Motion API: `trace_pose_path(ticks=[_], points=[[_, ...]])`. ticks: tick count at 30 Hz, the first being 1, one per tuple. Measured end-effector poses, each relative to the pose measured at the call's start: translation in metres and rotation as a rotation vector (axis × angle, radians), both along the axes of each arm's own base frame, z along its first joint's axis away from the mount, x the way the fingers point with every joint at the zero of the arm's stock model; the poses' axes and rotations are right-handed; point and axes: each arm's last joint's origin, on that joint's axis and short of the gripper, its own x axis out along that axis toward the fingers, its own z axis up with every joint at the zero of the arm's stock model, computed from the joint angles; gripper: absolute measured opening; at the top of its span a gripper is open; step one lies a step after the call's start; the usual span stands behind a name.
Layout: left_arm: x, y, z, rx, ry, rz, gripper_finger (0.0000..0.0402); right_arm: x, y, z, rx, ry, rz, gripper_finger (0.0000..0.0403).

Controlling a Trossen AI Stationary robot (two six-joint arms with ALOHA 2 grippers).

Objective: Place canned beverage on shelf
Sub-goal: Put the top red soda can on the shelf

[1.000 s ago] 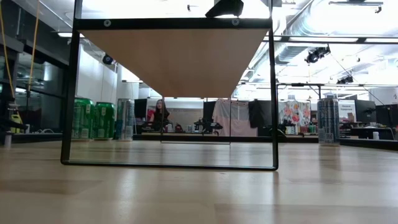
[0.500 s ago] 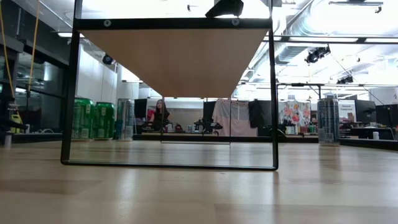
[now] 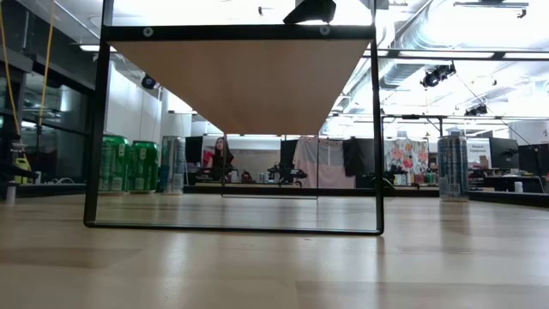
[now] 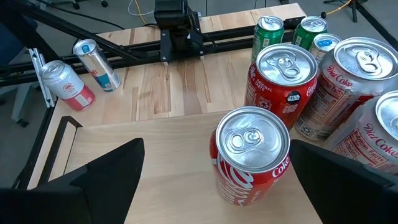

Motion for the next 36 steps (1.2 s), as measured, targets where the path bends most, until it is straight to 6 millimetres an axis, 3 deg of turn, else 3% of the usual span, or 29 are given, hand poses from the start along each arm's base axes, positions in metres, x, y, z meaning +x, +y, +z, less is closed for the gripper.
trace_pose_path(ticks=[28,36], points=[[0.000,0.000,0.000,-0.016,-0.004,-0.005,0.0348,0.000,0.000,0.001,0.006,-0.008,-0.004,0.0387],[0.000,0.000,0.000,-0.016,-0.004,-0.005,0.0348,0.018,-0.001,-0.004,0.009,-0.080,0.044,0.0387]])
